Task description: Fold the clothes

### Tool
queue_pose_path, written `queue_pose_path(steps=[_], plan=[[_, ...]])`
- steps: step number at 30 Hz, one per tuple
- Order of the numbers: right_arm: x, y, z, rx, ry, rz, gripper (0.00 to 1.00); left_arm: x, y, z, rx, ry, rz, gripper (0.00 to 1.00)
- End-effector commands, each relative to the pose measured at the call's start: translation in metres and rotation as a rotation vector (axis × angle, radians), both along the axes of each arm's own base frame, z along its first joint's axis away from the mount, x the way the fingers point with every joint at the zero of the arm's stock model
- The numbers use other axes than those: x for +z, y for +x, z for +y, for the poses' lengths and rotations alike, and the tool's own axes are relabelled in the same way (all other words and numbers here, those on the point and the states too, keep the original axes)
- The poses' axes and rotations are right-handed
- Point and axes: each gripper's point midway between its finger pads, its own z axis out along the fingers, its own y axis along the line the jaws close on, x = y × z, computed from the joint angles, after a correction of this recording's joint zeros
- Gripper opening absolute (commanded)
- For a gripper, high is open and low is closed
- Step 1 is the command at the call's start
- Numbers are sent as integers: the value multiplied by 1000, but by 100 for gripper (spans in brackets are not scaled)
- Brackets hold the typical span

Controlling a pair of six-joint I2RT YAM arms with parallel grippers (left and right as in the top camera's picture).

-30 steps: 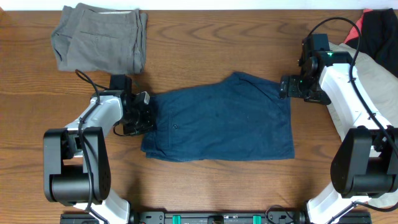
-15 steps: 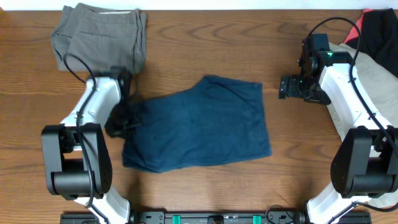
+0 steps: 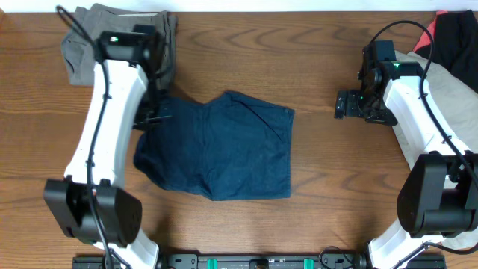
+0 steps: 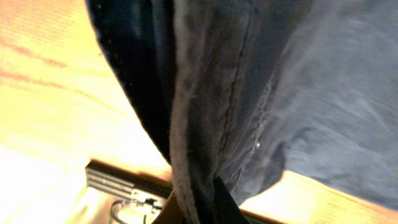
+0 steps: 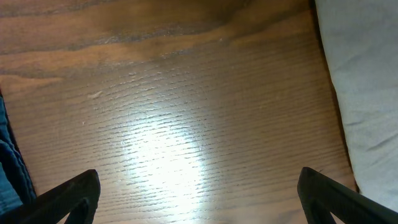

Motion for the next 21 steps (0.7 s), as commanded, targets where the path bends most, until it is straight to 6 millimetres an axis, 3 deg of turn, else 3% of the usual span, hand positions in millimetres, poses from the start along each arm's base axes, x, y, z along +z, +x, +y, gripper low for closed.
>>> queue_pose_path(steps=[1,12,16,21], plan=[[5,2,0,-9,2,-17,99,19,-2,-24,-48,6,-78,6],[5,2,0,-9,2,-17,99,-16,0,-140,-226,-185,-157,6],[5,2,0,-9,2,-17,99,-35,-3,-166,-261,-205,-181,6],[5,2,0,-9,2,-17,99,-39,-3,-186,-304,-228,-215,6]])
